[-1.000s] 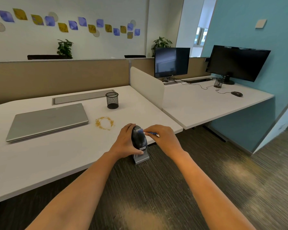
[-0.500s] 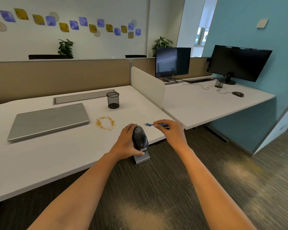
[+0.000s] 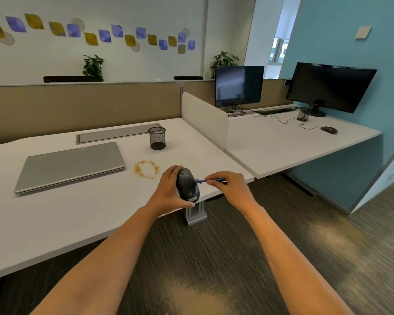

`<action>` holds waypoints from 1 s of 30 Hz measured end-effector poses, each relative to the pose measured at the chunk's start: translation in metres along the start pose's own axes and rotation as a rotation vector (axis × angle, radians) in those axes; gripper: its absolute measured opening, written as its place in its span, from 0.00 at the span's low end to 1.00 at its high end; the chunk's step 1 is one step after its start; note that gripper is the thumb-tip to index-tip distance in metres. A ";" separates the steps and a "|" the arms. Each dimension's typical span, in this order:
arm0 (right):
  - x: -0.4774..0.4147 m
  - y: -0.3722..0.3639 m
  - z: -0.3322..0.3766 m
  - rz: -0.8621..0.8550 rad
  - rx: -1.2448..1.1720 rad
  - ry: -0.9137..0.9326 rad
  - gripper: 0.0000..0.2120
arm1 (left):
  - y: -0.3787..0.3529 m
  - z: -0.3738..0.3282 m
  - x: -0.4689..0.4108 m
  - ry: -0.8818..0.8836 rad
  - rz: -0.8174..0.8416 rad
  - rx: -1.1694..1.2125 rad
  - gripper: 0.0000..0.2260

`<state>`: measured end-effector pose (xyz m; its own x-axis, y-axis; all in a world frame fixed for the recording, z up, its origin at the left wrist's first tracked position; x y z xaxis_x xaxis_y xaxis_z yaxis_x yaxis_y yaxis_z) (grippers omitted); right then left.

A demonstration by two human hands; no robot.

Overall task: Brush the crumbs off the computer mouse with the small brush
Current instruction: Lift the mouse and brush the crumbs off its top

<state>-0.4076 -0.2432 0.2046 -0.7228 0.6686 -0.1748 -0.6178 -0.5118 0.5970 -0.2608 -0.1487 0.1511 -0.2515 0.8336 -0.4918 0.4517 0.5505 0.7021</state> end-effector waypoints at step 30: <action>0.006 0.011 0.051 -0.081 0.022 0.084 0.10 | -0.003 -0.006 -0.004 0.001 0.017 0.037 0.48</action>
<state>-0.4027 -0.2176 0.2497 -0.6944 0.6596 -0.2877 -0.6691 -0.4448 0.5953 -0.2663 -0.1537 0.1547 -0.2447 0.8429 -0.4792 0.4871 0.5342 0.6909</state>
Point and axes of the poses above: each hand's wrist, its own x-axis away from the middle knuckle, its own y-axis out of the back of the hand, z = x × y, the point moved 9 cm from there along -x, towards the middle knuckle, and after that the axes turned 10 degrees about -y, right-handed, at the moved point
